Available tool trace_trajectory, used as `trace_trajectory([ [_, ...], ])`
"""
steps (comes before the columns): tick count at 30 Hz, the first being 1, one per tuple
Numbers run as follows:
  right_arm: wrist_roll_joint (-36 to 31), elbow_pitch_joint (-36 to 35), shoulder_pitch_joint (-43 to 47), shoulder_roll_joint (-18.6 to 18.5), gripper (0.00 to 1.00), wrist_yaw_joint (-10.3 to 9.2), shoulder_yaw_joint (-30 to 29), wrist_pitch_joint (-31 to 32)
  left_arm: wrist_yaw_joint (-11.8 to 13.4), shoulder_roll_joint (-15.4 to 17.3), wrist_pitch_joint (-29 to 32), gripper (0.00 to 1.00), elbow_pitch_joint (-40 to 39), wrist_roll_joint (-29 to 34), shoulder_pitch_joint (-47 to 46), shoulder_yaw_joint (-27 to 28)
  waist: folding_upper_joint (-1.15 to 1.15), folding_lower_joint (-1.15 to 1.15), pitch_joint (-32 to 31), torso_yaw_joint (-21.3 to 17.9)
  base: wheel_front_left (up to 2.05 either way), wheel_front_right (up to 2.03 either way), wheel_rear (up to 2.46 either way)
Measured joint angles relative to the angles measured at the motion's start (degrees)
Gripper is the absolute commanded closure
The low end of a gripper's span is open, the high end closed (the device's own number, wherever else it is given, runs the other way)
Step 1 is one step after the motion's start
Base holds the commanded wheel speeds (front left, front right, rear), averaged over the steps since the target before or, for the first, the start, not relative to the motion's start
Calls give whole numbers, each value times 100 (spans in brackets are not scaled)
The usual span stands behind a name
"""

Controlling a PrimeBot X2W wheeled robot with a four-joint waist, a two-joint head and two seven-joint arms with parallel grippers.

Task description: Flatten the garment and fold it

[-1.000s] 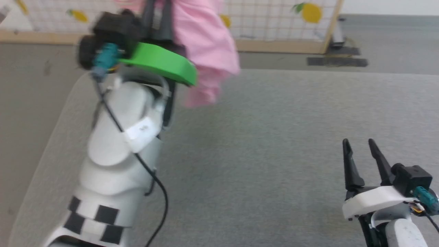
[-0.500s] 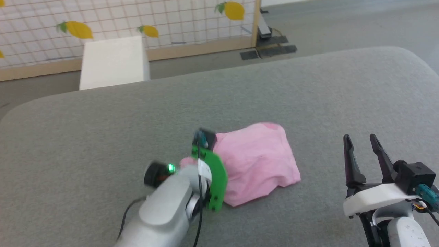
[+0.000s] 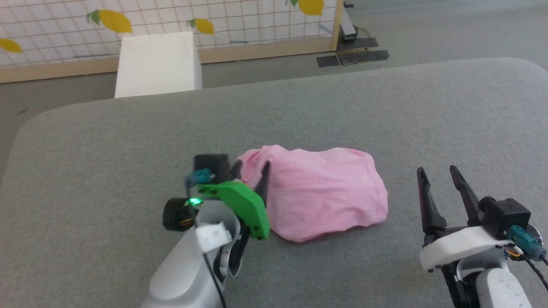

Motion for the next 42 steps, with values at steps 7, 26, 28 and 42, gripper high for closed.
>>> trace_trajectory([
  [7, -85, 263, -192, 1, 0, 0, -165, 826, 261, 238, -1748, 0, -964, 290, 853, 512, 0, 0, -15, 397, 0, 0, 0],
  [26, 856, 835, -928, 2, 100, -1, -455, 3613, -5, -85, -1811, 0, -2183, 1468, 1641, 1918, 0, 0, 571, 1139, 0, 0, 0],
  [28, 966, 753, -924, 4, 100, -1, -433, 3633, -27, -98, -1811, 0, -2182, 1491, 1641, 1982, 0, 0, 563, 1137, 0, 0, 0],
  [42, 2112, 476, -569, -2, 0, -1, -985, 3589, -98, -123, -1812, 0, -2194, 1525, 1749, 2095, 0, 0, 335, 902, 0, 0, 0],
])
